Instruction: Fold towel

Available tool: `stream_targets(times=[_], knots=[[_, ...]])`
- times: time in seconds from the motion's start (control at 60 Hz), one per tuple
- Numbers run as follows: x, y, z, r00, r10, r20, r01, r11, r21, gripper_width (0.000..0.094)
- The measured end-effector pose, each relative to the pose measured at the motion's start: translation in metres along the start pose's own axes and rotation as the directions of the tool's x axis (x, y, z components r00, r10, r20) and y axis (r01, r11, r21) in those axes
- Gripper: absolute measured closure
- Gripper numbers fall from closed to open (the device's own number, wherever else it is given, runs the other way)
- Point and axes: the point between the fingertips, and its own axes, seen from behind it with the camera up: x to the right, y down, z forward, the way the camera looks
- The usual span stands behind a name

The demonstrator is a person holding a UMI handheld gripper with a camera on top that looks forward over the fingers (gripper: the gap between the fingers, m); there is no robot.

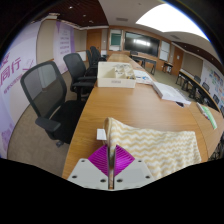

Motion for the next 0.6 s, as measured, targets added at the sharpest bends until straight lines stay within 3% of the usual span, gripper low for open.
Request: stream_targets(times=[0.15,0.233,0.333,0.533,0.6], knots=[[-0.038,-0.062,-0.061,0.953,0.183,0.242,-0.201,0.978,0.054,0.0896],[-0.020,-0.095,-0.092,0.923,0.240,0.301,-0.280,0.955,0.097,0.0897],[0.026,-0.099,-0.093,0.917,0.282,0.284,-0.323,0.940,0.110,0.0897],[0.137,-0.027,-0.043,0.944,0.312,0.105,-0.315,0.949,0.013,0.0879],[0.166,-0.011,-0.034,0.955,0.285,0.081,-0.287,0.958,0.009,0.0816]])
